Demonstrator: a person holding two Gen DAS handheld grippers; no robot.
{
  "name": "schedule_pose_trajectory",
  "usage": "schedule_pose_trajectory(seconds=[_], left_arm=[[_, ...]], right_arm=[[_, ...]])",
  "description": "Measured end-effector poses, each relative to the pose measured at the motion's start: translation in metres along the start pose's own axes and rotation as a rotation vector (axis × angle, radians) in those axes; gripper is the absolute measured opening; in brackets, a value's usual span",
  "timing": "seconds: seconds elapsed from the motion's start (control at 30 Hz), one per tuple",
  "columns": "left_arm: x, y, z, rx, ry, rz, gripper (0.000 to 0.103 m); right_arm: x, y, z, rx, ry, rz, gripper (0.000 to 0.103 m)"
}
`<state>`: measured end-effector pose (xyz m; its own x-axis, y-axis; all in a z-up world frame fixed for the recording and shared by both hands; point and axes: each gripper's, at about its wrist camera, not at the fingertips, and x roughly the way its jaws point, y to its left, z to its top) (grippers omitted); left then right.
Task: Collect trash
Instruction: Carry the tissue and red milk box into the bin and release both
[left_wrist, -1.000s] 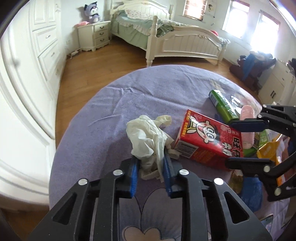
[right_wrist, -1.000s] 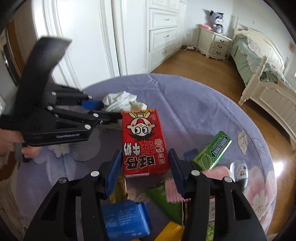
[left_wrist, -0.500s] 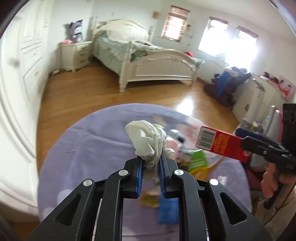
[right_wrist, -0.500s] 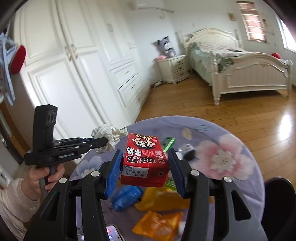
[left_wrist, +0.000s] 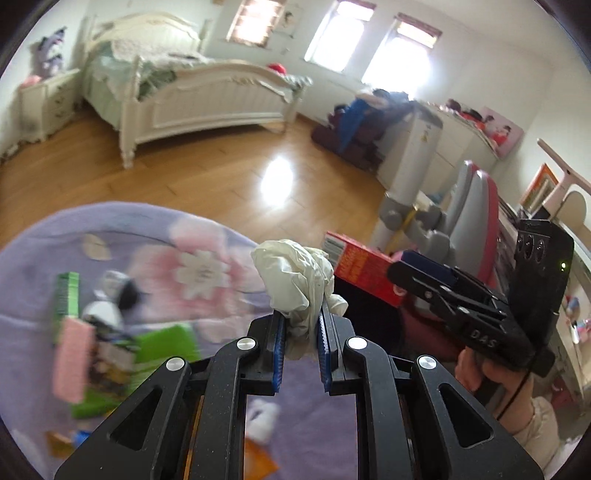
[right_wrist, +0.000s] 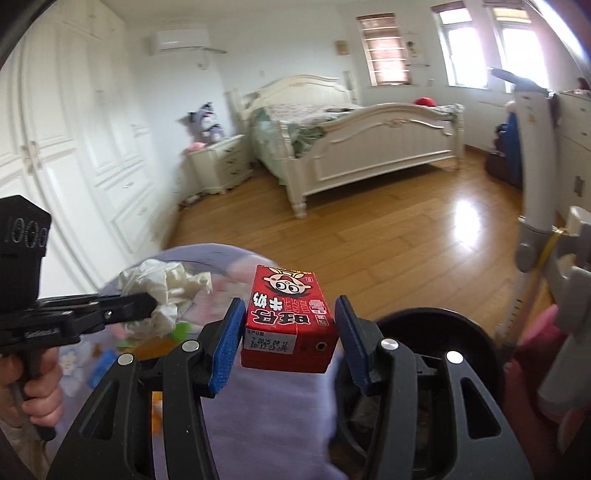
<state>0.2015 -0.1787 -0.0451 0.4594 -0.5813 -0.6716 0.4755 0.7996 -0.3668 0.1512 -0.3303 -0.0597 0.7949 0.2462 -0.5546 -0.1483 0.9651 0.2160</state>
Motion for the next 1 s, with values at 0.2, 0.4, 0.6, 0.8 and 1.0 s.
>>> schedule_pose_trajectory(seconds=[0.2, 0.4, 0.6, 0.8, 1.0], left_arm=[[0.067, -0.031, 0.006, 0.012, 0.088, -0.08, 0.016], [0.107, -0.056, 0.008, 0.046, 0.144, -0.095, 0.016], [0.131, -0.07, 0.006, 0.065, 0.178, -0.094, 0.016], [0.147, -0.08, 0.004, 0.083, 0.195, -0.088, 0.016], [0.154, -0.087, 0.008, 0.101, 0.173, -0.052, 0.06]], right_arm=[[0.016, -0.049, -0.015, 0.061, 0.035, -0.116, 0.05], [0.019, -0.082, -0.033, 0.112, 0.064, -0.164, 0.05], [0.024, -0.109, -0.044, 0.152, 0.079, -0.181, 0.05], [0.019, -0.121, -0.051, 0.175, 0.087, -0.195, 0.05], [0.016, -0.13, -0.053, 0.188, 0.089, -0.245, 0.057]])
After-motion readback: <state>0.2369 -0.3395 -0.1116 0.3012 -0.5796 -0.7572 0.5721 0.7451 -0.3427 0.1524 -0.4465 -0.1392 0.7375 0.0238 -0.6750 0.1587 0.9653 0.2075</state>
